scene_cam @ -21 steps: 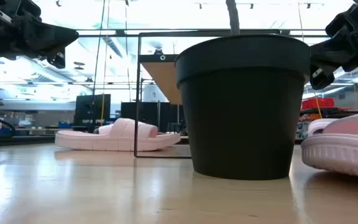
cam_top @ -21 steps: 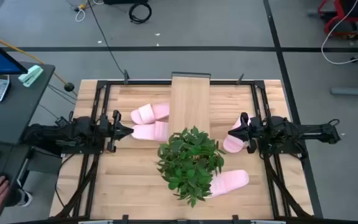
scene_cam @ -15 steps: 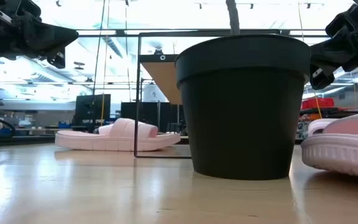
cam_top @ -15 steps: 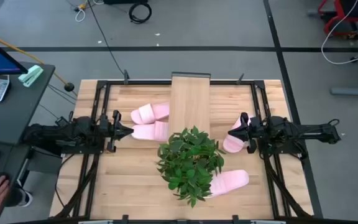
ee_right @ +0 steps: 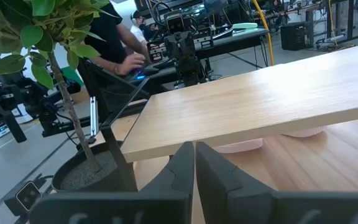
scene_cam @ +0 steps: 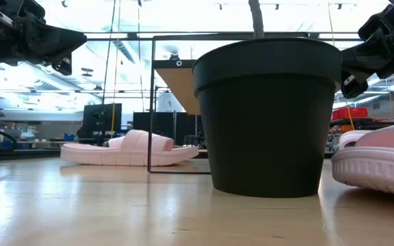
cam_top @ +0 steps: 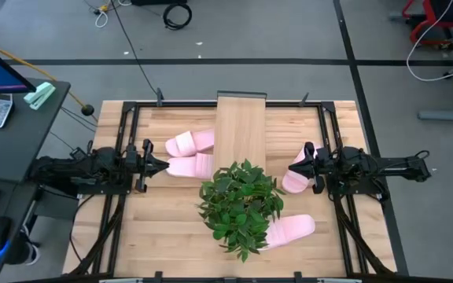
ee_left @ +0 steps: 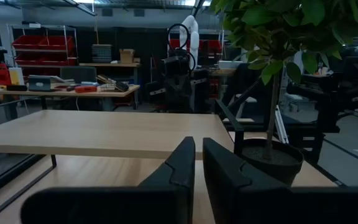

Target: Pick and place slides into the shelf

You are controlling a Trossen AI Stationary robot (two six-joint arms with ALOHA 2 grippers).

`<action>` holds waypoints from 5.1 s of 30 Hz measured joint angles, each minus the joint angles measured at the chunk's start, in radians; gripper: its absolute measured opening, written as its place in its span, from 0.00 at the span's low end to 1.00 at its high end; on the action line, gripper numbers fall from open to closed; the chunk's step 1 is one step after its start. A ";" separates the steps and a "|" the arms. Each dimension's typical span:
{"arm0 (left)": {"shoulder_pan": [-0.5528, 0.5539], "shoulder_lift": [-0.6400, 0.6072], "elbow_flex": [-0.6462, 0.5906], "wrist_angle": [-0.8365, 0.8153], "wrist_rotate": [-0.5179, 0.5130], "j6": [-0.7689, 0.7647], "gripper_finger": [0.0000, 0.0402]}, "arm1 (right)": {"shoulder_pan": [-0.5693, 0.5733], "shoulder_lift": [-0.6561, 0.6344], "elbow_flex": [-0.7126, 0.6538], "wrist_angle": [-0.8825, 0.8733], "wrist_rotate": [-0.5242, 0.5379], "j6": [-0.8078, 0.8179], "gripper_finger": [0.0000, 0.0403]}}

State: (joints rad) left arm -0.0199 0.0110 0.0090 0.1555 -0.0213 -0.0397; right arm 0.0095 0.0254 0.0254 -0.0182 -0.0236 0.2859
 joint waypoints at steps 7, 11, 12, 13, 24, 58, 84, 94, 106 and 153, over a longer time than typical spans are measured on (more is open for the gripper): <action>0.000 0.000 0.000 0.000 0.000 0.000 0.06 | 0.000 0.000 0.000 0.000 0.000 0.000 0.06; 0.000 0.000 0.000 0.000 0.000 0.000 0.07 | 0.000 0.000 0.000 0.000 0.000 0.000 0.06; 0.000 0.000 0.000 0.000 0.000 0.000 0.08 | 0.000 0.000 0.000 0.000 0.000 0.000 0.06; 0.000 0.000 0.000 0.000 0.000 0.000 0.08 | 0.000 0.000 0.000 0.000 0.000 0.000 0.06; 0.000 0.000 0.000 0.000 0.000 0.000 0.08 | 0.000 0.000 0.000 0.000 0.000 0.000 0.06; 0.000 0.000 0.000 0.000 0.000 0.000 0.08 | 0.000 0.000 0.000 0.000 0.000 0.000 0.06; 0.000 0.000 0.000 0.000 0.000 0.000 0.09 | 0.000 0.000 0.000 0.000 0.000 0.000 0.06; 0.000 0.000 0.000 0.000 0.000 0.000 0.07 | 0.000 0.000 0.000 0.000 0.000 0.000 0.06; 0.000 0.000 0.000 0.000 0.000 0.000 0.08 | 0.000 0.000 0.000 0.000 0.000 0.000 0.06; 0.000 0.000 0.000 0.000 0.000 0.000 0.10 | 0.000 0.000 -0.001 0.012 -0.001 0.261 0.06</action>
State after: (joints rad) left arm -0.0200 0.0112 0.0090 0.1558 -0.0212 -0.0395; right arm 0.0093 0.0257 0.0246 -0.0063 -0.0250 0.5472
